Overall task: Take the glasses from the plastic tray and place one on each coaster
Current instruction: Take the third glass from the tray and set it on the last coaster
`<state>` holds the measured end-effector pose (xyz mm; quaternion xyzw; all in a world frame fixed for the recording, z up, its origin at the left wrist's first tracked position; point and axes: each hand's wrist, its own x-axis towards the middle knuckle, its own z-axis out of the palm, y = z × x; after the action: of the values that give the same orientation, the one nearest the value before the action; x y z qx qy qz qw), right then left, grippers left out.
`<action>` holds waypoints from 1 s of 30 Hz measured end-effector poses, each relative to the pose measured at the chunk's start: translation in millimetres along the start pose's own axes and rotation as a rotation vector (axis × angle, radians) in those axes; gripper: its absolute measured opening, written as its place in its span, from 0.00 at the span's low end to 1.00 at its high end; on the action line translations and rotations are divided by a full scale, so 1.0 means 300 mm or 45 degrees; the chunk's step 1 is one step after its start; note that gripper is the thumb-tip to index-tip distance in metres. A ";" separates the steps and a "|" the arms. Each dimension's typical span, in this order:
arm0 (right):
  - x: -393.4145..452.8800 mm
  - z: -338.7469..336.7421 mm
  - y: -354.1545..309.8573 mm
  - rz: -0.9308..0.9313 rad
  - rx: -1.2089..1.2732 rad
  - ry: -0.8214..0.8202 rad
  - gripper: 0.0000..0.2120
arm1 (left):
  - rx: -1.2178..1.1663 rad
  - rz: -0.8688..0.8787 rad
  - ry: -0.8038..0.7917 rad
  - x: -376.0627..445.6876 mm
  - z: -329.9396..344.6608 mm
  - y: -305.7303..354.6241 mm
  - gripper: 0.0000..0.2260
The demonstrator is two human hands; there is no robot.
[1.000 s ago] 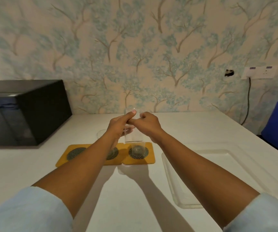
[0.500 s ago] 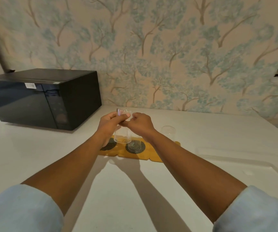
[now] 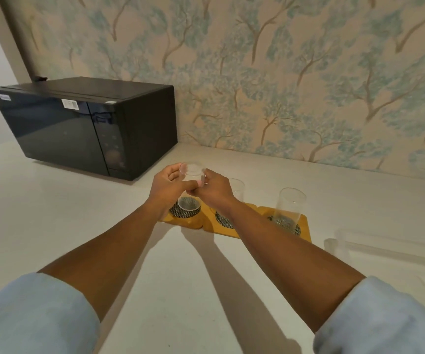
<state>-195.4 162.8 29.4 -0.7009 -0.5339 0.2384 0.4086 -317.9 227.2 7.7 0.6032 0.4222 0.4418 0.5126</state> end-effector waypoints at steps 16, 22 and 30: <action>0.140 0.139 0.113 -0.004 -0.163 -0.100 0.23 | 0.098 -0.119 0.065 0.111 -0.034 -0.155 0.34; 0.166 0.157 0.117 0.023 -0.183 -0.088 0.22 | 0.127 -0.148 0.094 0.140 -0.027 -0.159 0.32; 0.145 0.157 0.108 0.064 -0.211 -0.052 0.30 | 0.188 -0.075 0.125 0.123 -0.021 -0.135 0.37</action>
<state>-200.0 215.7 -19.1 -0.7405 -0.5422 0.2177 0.3320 -316.9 269.0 -28.1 0.6043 0.4958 0.4230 0.4583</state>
